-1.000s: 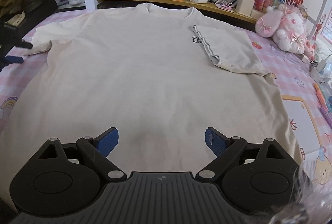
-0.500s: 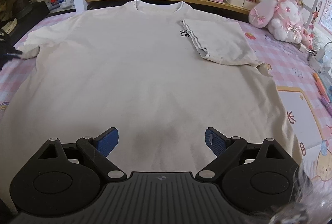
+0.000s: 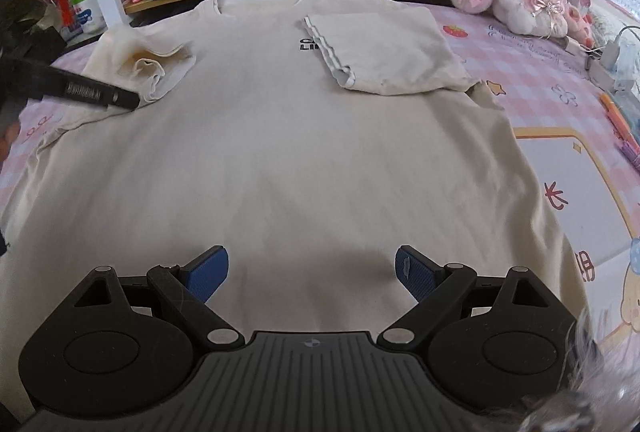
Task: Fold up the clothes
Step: 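Grasp the sleeve nearest the left gripper, fold it onto the chest, release, then move the open left gripper to the T-shirt side edge by the collar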
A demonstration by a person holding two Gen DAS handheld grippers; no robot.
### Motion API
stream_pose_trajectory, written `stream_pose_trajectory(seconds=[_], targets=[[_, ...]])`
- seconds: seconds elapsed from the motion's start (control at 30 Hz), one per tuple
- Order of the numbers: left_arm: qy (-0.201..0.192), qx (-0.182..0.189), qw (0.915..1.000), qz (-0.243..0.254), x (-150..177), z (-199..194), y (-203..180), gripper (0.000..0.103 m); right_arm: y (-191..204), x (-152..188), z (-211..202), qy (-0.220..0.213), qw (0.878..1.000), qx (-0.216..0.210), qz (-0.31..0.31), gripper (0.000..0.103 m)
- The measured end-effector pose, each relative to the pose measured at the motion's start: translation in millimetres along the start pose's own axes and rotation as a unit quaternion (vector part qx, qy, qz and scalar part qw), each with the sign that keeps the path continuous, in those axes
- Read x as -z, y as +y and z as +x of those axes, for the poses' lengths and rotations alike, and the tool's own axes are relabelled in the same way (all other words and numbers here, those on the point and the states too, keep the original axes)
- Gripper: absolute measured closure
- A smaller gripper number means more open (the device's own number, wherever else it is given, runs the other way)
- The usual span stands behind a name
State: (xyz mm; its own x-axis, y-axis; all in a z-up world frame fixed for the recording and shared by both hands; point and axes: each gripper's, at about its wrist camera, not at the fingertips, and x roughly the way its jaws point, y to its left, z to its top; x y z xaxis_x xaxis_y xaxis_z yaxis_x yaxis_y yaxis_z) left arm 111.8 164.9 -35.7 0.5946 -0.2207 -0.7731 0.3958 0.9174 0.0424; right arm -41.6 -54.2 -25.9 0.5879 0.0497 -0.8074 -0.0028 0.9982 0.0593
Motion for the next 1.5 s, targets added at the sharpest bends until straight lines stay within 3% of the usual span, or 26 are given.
stream_pose_trajectory(seconds=[0.03,0.13,0.2,0.23,0.33,0.43,0.53,0.57,0.6,0.63,0.73,0.77,0.87,0.9,0.93,0.97,1.1,1.23,1.3,1.37,1.43,1.5], targets=[[-0.010,0.003,0.9995,-0.031,3.0,-5.1,10.8,0.041,-2.0,1.0,0.6,0.001,1.000,0.001,0.002,0.013],[-0.051,0.009,0.9856,-0.161,3.4,-17.4,52.5,0.042,-7.3,2.2,2.2,0.002,1.000,0.003,0.010,0.010],[-0.065,-0.002,0.9771,-0.202,-5.2,-16.7,64.2,0.044,-9.1,2.2,2.9,0.000,1.000,0.004,0.012,0.009],[-0.069,-0.007,0.9771,-0.201,-12.4,-13.8,65.1,0.044,-9.3,2.2,3.1,0.000,1.000,0.003,0.011,0.009],[-0.073,-0.022,0.9875,-0.138,-34.0,-4.7,47.1,0.044,-9.8,2.4,3.7,-0.002,1.000,0.002,0.009,0.007],[-0.048,-0.057,0.9972,-0.006,-48.7,10.2,9.9,0.043,-10.3,2.5,4.3,-0.004,1.000,0.000,0.007,0.007],[-0.017,-0.102,0.9878,0.116,-51.5,30.2,-20.0,0.044,-10.8,2.6,4.9,-0.007,1.000,-0.002,0.005,0.006],[-0.009,-0.108,0.9842,0.140,-51.8,35.7,-24.6,0.057,-11.0,2.7,5.2,-0.007,1.000,-0.002,0.005,0.005],[0.002,-0.113,0.9807,0.160,-53.7,42.5,-27.2,0.090,-11.3,2.8,5.2,-0.008,1.000,-0.003,0.004,0.005],[0.008,-0.120,0.9789,0.165,-58.3,48.0,-25.7,0.103,-11.8,3.1,5.0,-0.010,1.000,-0.004,0.004,0.005],[-0.009,-0.131,0.9848,0.113,-83.7,55.7,-9.6,0.103,-13.7,3.7,4.0,-0.013,1.000,-0.009,0.003,0.005],[-0.030,-0.114,0.9898,0.079,-94.5,55.4,-4.5,0.102,-13.9,4.0,3.8,-0.013,1.000,-0.009,0.002,0.005],[-0.074,-0.054,0.9958,0.000,-118.3,60.6,-1.5,0.093,-13.9,3.8,3.9,-0.011,1.000,-0.010,-0.003,0.004],[-0.076,-0.042,0.9962,-0.011,-121.9,64.2,-4.6,0.077,-13.8,3.2,4.3,-0.010,1.000,-0.010,-0.004,0.004],[-0.071,-0.036,0.9968,-0.011,-121.3,66.3,-9.9,0.046,-13.9,2.6,4.6,-0.010,1.000,-0.010,-0.004,0.004],[-0.073,-0.029,0.9969,-0.003,-115.9,64.1,-15.3,0.035,-14.1,2.0,5.0,-0.009,1.000,-0.010,-0.004,0.003],[-0.088,0.007,0.9956,0.030,-85.4,45.8,-35.0,0.026,-13.8,1.8,4.9,-0.008,1.000,-0.011,-0.006,0.003],[-0.084,-0.013,0.9955,0.041,-40.8,21.2,-40.6,0.027,-13.0,2.5,5.3,-0.008,1.000,-0.010,-0.010,0.003],[-0.071,-0.028,0.9958,0.051,-22.5,16.3,-42.7,0.032,-12.6,3.0,5.4,-0.009,1.000,-0.010,-0.011,0.003],[-0.053,-0.043,0.9952,0.070,-12.1,17.5,-45.4,0.052,-11.7,3.4,5.6,-0.008,1.000,-0.007,-0.013,0.002],[-0.029,-0.047,0.9955,0.077,-8.0,24.3,-45.8,0.089,-10.2,3.3,6.2,-0.008,1.000,-0.004,-0.014,0.002],[-0.023,-0.037,0.9978,0.051,-9.6,25.7,-38.5,0.096,-8.9,3.2,6.5,-0.007,1.000,-0.001,-0.014,0.002]])
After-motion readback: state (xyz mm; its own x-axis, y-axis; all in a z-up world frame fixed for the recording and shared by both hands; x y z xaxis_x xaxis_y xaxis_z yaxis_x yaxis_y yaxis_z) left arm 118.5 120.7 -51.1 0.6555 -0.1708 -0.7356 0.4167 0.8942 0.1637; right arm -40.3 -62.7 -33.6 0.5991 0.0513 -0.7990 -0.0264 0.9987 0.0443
